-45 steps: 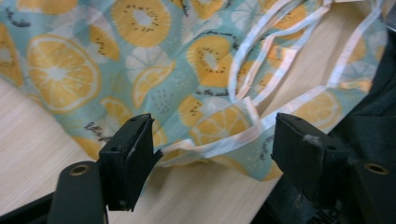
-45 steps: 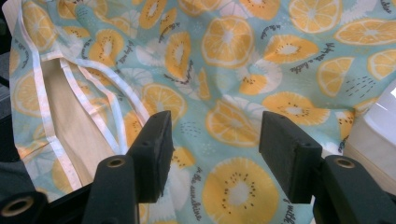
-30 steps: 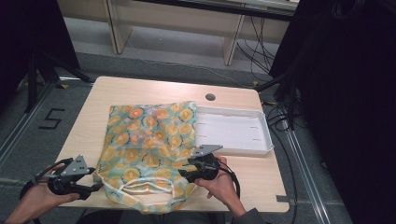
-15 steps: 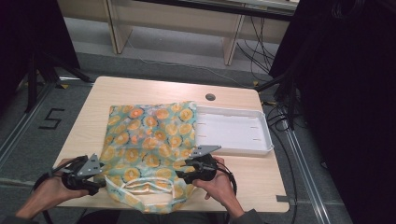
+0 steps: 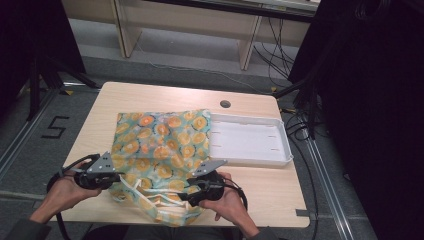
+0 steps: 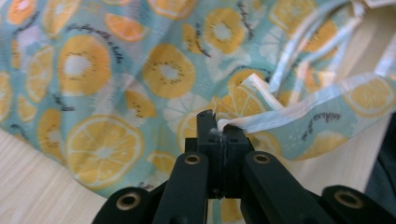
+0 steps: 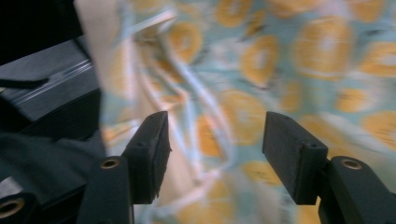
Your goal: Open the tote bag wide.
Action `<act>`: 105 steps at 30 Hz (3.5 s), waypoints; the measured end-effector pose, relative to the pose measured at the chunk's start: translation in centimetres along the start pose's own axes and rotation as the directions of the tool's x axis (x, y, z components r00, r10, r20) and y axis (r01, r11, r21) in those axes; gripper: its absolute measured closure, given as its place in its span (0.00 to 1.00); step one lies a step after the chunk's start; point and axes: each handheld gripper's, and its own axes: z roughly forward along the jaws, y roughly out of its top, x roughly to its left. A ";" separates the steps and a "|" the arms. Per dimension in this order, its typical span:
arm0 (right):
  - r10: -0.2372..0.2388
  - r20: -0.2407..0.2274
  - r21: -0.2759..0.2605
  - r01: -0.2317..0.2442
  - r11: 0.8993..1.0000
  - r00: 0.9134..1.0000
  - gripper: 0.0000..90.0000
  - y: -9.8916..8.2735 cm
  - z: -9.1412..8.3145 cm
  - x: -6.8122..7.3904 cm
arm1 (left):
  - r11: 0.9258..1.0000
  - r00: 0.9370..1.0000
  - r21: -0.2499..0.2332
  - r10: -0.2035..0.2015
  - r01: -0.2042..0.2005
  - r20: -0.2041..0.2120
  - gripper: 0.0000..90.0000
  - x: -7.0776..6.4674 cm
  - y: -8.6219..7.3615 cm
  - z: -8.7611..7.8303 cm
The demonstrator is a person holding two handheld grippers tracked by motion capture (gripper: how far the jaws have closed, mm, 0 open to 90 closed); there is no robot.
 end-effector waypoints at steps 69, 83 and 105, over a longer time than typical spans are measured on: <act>-0.018 0.203 0.001 0.018 1.000 0.979 1.00 0.8 -2.9 -5.2 | 0.956 0.956 -0.027 -0.291 0.292 0.033 0.43 3.9 1.3 -2.7; 0.042 0.166 -0.118 -0.022 0.993 0.985 1.00 2.0 -4.4 -6.5 | 0.987 0.995 0.148 -0.054 0.065 -0.082 0.39 0.9 -0.4 3.9; 0.063 0.256 -0.190 -0.014 0.982 0.965 1.00 5.9 -5.0 -10.5 | 0.974 0.975 -0.079 -0.206 0.212 0.085 0.98 6.9 8.3 -2.7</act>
